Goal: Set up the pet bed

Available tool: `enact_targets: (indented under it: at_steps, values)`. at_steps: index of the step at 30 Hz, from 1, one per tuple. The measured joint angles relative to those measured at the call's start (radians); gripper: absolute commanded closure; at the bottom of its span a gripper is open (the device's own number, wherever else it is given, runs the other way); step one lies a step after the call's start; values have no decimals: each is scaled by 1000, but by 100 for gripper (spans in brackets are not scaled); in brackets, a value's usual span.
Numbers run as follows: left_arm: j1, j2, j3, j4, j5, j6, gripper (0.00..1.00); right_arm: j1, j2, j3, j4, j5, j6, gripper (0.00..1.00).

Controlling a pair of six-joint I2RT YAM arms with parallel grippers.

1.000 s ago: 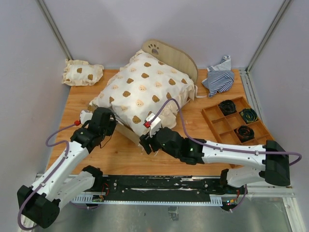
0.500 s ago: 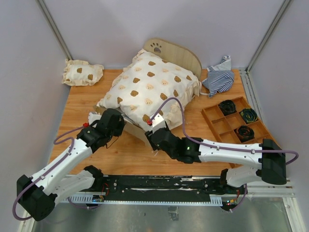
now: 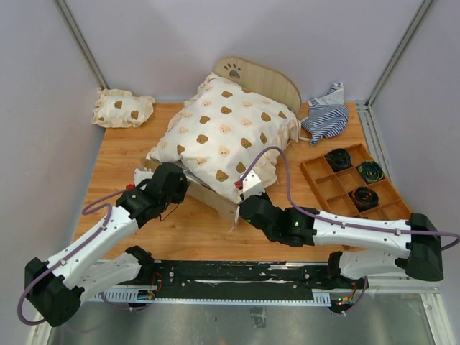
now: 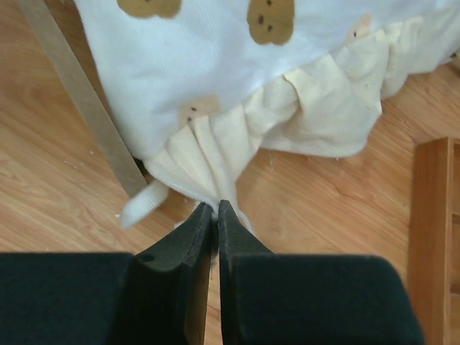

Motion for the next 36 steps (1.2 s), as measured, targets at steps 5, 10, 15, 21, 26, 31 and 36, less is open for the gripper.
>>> enact_targets:
  at_steps: [5, 10, 15, 21, 26, 31, 36]
  values:
    - [0, 0, 0, -1, -2, 5, 79, 0, -7, -82, 10, 22, -14, 92]
    - [-1, 5, 27, -41, -58, 145, 42, 0, 90, -131, 64, 31, -18, 71]
    - [-2, 6, 111, -66, -201, 445, 23, 0, 78, -134, 76, 44, -2, 42]
    - [46, 5, 166, 67, -256, 931, 20, 0, -24, -133, 32, 26, 54, 37]
    - [354, 98, 294, 155, -91, 1191, 20, 0, -128, -131, -17, -2, 112, 39]
    - [554, 317, 482, 227, 95, 1347, 25, -26, -224, -143, 9, -9, 151, 45]
    - [637, 543, 577, 268, 238, 1369, 34, -206, -193, -154, 75, -74, 153, 50]
